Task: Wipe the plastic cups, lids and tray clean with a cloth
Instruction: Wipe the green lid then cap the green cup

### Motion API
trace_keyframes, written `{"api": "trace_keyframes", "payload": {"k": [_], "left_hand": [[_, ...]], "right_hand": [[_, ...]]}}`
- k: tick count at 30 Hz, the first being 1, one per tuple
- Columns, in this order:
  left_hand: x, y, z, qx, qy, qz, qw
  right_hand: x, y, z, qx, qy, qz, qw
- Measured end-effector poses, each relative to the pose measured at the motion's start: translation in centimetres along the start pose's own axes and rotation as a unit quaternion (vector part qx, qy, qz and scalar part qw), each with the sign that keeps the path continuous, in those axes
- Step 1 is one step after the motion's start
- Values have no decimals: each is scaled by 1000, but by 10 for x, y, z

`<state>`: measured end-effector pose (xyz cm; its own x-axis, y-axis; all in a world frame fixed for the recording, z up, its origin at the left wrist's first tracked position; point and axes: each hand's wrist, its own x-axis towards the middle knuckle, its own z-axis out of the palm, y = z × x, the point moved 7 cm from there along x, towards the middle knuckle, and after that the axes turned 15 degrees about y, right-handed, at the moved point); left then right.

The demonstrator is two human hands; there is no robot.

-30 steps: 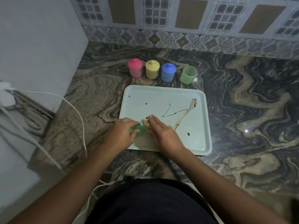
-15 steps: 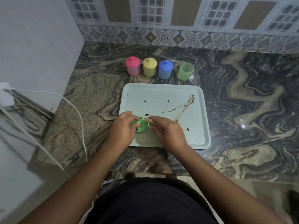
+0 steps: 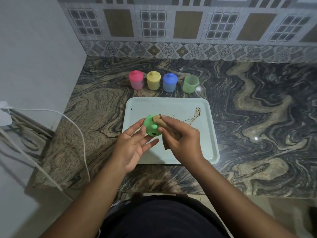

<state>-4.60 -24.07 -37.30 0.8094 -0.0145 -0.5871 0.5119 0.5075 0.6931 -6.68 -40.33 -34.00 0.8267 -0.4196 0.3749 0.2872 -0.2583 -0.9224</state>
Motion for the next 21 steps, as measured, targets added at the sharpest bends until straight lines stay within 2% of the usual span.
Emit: {"api": "trace_keyframes", "payload": {"k": [8, 12, 15, 18, 21], "left_hand": [[-16, 23, 13, 41, -81, 52, 995], [-13, 24, 15, 52, -49, 68, 995], [-17, 23, 21, 27, -92, 61, 994], [-22, 24, 28, 68, -128, 93, 985], [-17, 31, 28, 50, -89, 115, 988]], "right_hand": [[-1, -26, 2, -137, -61, -192, 970], [0, -38, 2, -126, -57, -222, 965], [7, -43, 3, -115, -33, -214, 970], [13, -45, 4, -120, -31, -210, 970], [15, -46, 6, -121, -36, -211, 969]]}}
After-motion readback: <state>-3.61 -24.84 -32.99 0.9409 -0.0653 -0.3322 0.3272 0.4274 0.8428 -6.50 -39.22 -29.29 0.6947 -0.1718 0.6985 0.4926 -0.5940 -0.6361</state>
